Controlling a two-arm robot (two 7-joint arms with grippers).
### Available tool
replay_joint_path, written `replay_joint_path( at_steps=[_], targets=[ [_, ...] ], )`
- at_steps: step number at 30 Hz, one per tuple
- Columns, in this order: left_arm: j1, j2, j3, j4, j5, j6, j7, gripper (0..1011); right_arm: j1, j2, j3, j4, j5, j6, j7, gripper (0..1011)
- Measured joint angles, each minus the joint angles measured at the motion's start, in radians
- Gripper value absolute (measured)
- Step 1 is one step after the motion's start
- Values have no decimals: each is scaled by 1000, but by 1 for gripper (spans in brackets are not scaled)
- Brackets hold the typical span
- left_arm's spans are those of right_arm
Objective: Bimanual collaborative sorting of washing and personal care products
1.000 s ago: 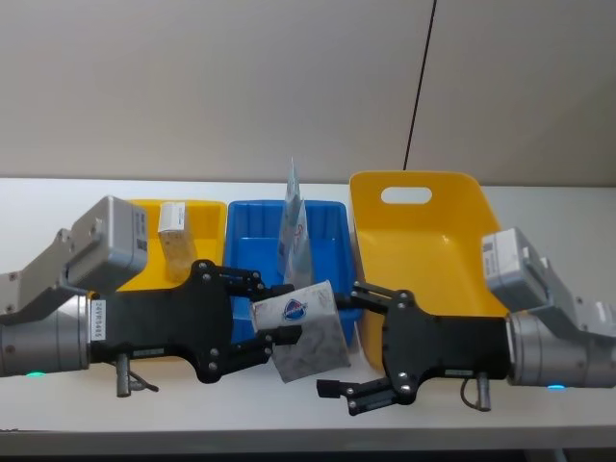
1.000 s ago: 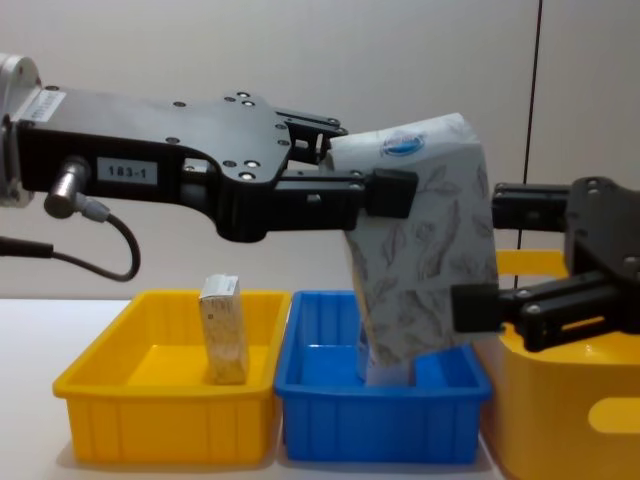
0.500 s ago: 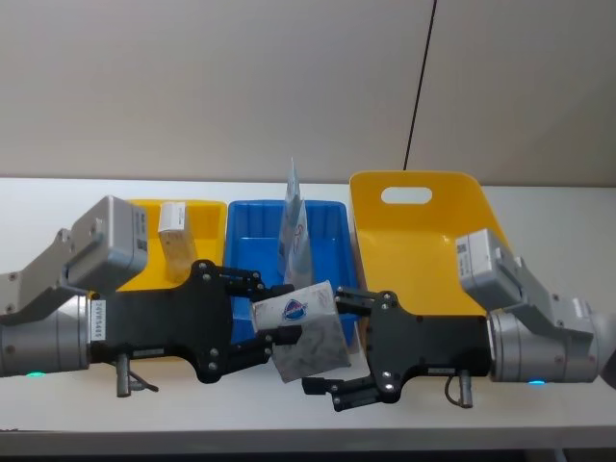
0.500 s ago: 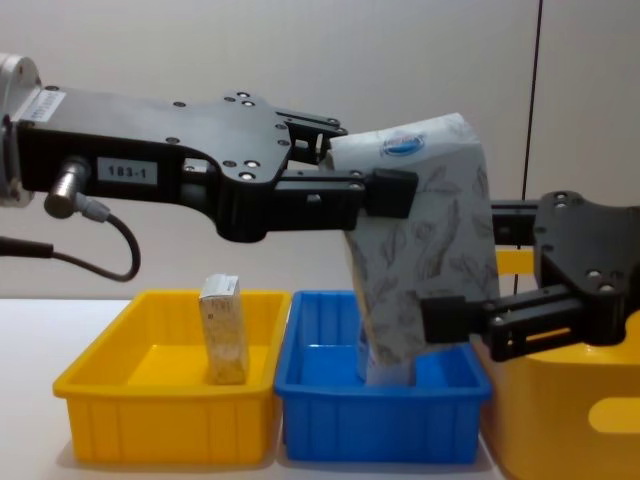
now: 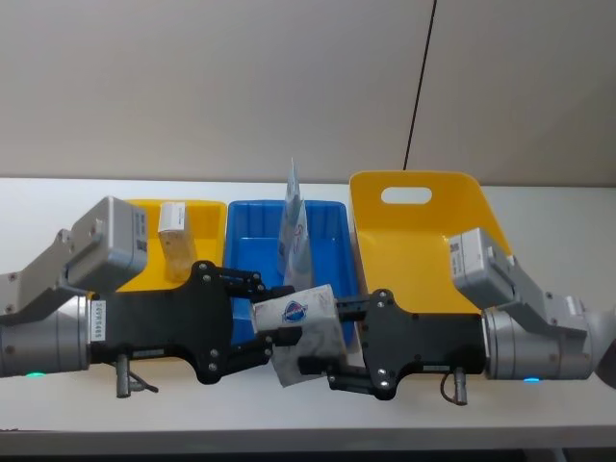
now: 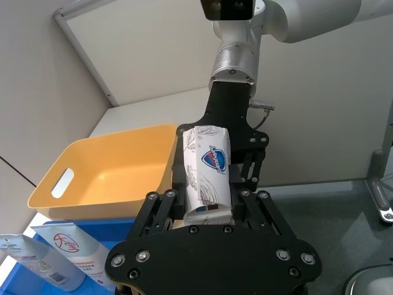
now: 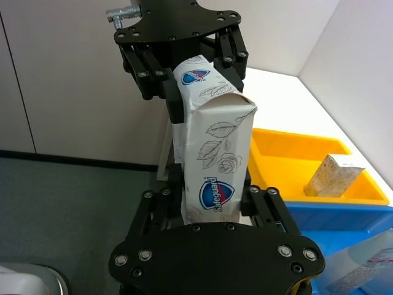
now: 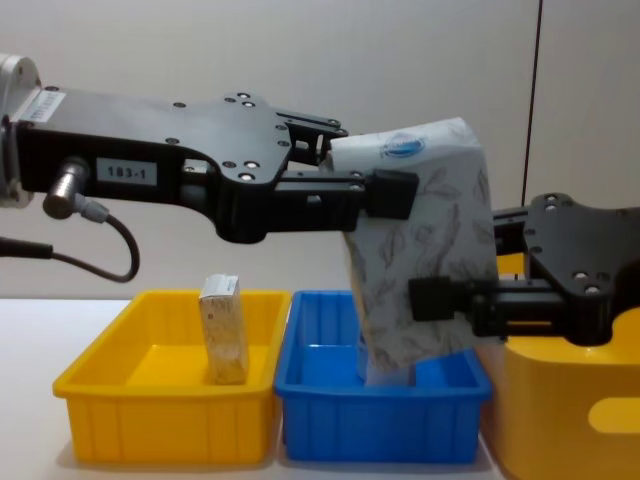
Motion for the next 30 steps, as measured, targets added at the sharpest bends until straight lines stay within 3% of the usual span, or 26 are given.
replay_joint_path(
  at_steps=[3, 10, 22, 28, 30],
  targets=[
    [0, 0, 0, 0, 0, 0, 0, 355, 2, -1, -2, 1, -1, 0, 1, 406],
    [0, 0, 0, 0, 0, 0, 1, 391, 2, -1, -4, 2, -1, 0, 1, 356],
    [0, 0, 0, 0, 0, 0, 1, 776, -12, 2, -5, -5, 8, 0, -17, 356],
    [-1, 0, 0, 0, -1, 0, 1, 947, -22, 3, -4, -10, 10, -5, -39, 356],
    [-1, 0, 0, 0, -2, 0, 1, 962, -27, 4, -1, -12, 10, -8, -52, 356]
  ],
)
